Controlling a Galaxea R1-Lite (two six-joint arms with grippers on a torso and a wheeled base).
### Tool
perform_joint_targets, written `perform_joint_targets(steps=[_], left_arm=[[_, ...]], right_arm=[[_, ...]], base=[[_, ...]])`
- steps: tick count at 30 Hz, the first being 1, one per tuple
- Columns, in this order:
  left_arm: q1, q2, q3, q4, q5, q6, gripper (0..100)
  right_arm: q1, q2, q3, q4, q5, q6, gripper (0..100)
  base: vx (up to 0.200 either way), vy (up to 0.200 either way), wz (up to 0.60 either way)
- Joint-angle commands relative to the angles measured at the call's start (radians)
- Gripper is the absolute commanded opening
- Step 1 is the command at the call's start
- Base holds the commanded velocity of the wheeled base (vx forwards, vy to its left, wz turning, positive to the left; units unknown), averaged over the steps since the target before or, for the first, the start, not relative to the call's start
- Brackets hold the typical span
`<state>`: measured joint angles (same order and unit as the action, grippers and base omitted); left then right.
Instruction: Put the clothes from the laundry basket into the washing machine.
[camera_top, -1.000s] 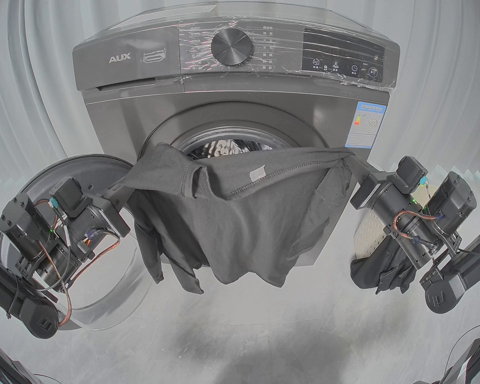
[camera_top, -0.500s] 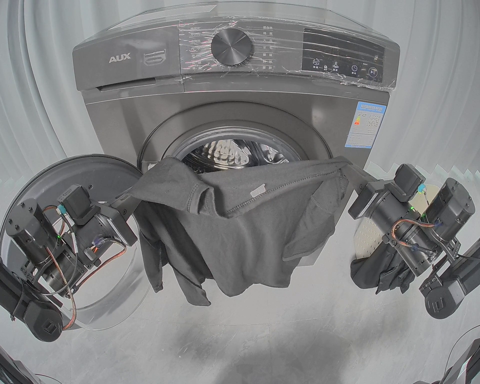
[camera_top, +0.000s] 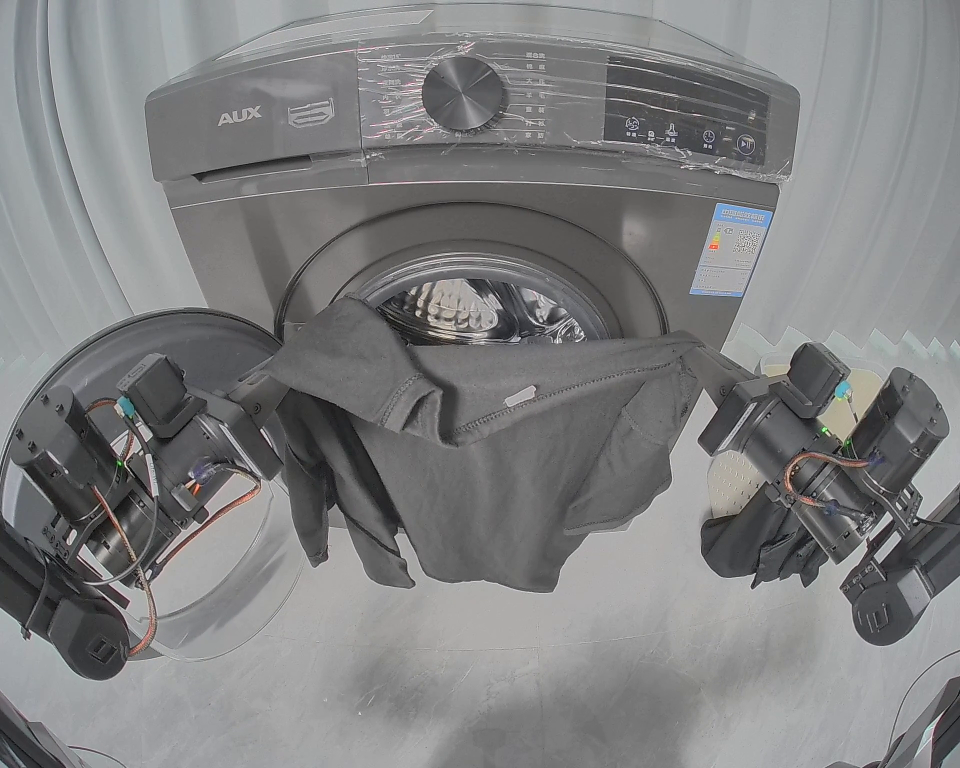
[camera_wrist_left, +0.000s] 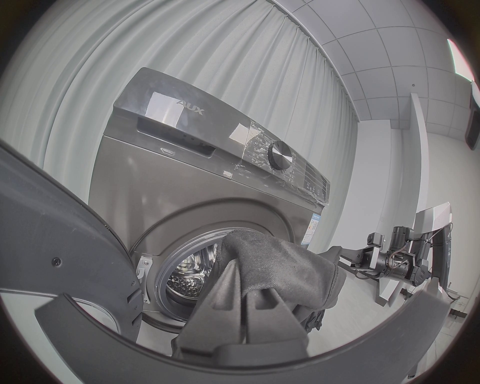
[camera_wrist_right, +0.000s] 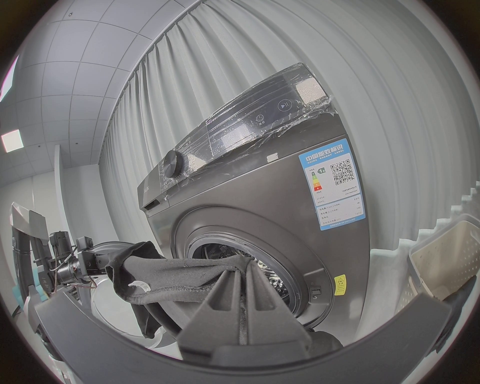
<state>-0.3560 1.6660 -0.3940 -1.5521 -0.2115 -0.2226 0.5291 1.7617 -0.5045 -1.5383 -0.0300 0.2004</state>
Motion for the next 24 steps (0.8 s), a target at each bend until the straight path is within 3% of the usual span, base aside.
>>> perform_joint_targets(steps=[1,2,8,14,20,24], left_arm=[[-0.001,-0.018,-0.003,0.0,0.0,-0.003,0],[-0.001,-0.025,-0.006,0.0,-0.002,-0.003,0],[-0.003,0.003,-0.081,0.004,-0.009,-0.004,0],[-0.047,0.021,-0.109,0.006,0.0,-0.004,0],[-0.106,0.051,-0.137,0.029,0.003,-0.001,0],[-0.163,0.097,-0.184,0.04,0.006,0.005,0]], right_arm=[[0.002,0.001,0.011,0.0,-0.001,0.002,0],[0.002,-0.001,0.02,0.0,-0.002,0.002,100],[0.003,0.009,0.184,0.001,0.01,-0.004,100],[-0.008,0.01,0.285,0.001,0.13,-0.004,100],[0.003,0.059,0.265,0.0,0.144,-0.01,100],[0.009,0.156,0.179,0.0,0.139,-0.044,100]], base=[[0.0,0.0,0.0],[0.0,0.0,0.0],[0.0,0.0,0.0],[0.0,0.0,0.0],[0.0,0.0,0.0],[0.0,0.0,0.0]])
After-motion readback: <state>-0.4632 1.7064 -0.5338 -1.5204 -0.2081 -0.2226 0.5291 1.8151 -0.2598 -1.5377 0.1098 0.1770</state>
